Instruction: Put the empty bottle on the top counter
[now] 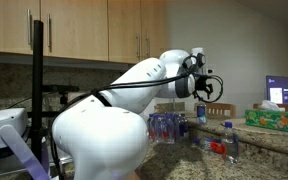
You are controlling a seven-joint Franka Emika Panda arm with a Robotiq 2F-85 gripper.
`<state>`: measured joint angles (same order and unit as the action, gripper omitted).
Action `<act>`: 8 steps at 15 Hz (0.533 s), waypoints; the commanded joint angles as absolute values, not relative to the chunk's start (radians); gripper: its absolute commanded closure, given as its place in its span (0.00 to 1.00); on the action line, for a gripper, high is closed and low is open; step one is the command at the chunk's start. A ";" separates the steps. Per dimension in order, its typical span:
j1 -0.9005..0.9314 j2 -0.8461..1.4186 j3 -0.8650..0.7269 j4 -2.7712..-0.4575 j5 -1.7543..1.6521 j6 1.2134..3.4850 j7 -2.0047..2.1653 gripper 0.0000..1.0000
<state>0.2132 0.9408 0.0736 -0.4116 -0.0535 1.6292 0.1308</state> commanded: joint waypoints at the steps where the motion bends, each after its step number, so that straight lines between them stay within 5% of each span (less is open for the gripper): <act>1: 0.218 0.903 0.053 -0.442 -0.064 1.675 0.214 0.00; 8: 0.217 0.756 -0.015 -0.439 -0.101 1.409 0.304 0.00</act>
<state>0.2149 0.8467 0.0126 -0.4048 -0.0748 1.5145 0.2662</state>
